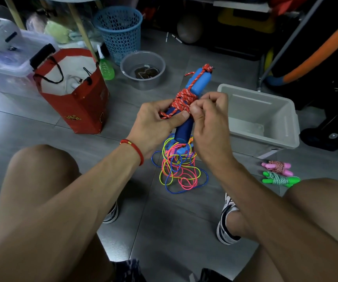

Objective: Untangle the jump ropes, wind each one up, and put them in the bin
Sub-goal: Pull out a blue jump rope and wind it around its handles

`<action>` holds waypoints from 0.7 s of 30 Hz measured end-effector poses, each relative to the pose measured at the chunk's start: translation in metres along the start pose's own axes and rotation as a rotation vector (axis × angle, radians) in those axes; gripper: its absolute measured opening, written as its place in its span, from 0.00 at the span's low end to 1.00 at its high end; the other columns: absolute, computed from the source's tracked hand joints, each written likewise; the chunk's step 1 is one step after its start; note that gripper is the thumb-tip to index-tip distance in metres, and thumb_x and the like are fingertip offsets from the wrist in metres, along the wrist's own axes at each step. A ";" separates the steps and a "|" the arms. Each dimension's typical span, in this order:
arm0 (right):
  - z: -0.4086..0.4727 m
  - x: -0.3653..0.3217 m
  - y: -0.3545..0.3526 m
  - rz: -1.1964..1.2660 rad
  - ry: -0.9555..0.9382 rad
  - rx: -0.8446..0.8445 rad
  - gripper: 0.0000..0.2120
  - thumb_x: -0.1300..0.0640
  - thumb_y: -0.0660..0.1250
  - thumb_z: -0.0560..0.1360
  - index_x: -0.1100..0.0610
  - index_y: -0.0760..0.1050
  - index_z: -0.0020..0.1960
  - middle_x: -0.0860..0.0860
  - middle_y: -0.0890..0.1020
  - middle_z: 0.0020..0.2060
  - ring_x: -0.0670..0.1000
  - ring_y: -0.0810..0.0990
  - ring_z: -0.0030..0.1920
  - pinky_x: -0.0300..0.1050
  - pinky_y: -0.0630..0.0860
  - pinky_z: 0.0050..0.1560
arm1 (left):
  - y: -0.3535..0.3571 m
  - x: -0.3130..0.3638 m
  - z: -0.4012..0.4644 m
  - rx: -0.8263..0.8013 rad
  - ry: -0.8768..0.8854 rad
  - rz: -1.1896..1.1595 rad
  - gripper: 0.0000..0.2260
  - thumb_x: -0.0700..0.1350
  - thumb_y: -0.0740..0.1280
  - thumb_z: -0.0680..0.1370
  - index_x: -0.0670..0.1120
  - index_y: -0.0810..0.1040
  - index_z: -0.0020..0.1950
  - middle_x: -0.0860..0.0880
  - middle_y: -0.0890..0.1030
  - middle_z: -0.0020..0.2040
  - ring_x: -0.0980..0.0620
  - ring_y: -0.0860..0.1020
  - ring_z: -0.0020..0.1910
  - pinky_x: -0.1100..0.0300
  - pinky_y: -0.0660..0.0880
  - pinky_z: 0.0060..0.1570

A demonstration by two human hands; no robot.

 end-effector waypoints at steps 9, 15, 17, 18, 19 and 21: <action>0.007 0.014 0.002 0.093 0.261 -0.195 0.09 0.56 0.63 0.83 0.53 0.77 0.45 0.53 0.72 0.53 0.41 0.73 0.49 0.22 0.63 0.50 | -0.003 0.007 -0.001 0.037 0.125 0.214 0.20 0.44 0.74 0.75 0.49 0.67 0.61 0.49 0.83 0.40 0.55 0.77 0.33 0.59 0.75 0.38; 0.009 0.018 -0.001 0.108 0.257 -0.146 0.10 0.53 0.63 0.82 0.50 0.79 0.44 0.56 0.78 0.50 0.35 0.73 0.47 0.25 0.65 0.48 | 0.006 0.025 -0.011 0.051 0.433 0.476 0.08 0.42 0.67 0.80 0.45 0.76 0.59 0.46 0.76 0.56 0.55 0.74 0.54 0.63 0.71 0.56; 0.009 0.023 0.002 0.102 0.264 -0.147 0.11 0.50 0.63 0.81 0.51 0.80 0.43 0.56 0.80 0.48 0.40 0.75 0.46 0.28 0.67 0.46 | 0.007 0.023 -0.011 0.072 0.457 0.525 0.07 0.42 0.67 0.80 0.45 0.78 0.58 0.46 0.77 0.56 0.51 0.76 0.54 0.56 0.74 0.56; 0.009 0.026 0.004 0.107 0.276 -0.139 0.12 0.49 0.63 0.80 0.52 0.81 0.43 0.57 0.80 0.48 0.43 0.76 0.46 0.31 0.68 0.46 | 0.006 0.022 -0.011 0.088 0.471 0.545 0.08 0.43 0.68 0.80 0.45 0.79 0.58 0.46 0.77 0.56 0.50 0.77 0.54 0.53 0.74 0.56; 0.009 0.028 0.004 0.113 0.289 -0.132 0.13 0.48 0.63 0.79 0.53 0.82 0.44 0.57 0.80 0.48 0.44 0.77 0.46 0.33 0.69 0.47 | 0.007 0.022 -0.011 0.098 0.487 0.560 0.08 0.42 0.69 0.79 0.45 0.80 0.58 0.46 0.78 0.58 0.49 0.78 0.55 0.51 0.75 0.56; 0.008 0.032 0.006 0.110 0.294 -0.131 0.15 0.46 0.62 0.78 0.54 0.84 0.45 0.56 0.81 0.48 0.46 0.78 0.47 0.37 0.72 0.48 | 0.007 0.023 -0.011 0.107 0.510 0.585 0.09 0.42 0.70 0.78 0.45 0.81 0.58 0.45 0.77 0.61 0.49 0.79 0.55 0.51 0.75 0.57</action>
Point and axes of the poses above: each hand's wrist, its own z-axis towards the middle knuckle, its own y-axis out of the palm, x = y × z, the point moved 7 cm from there along z, towards the middle knuckle
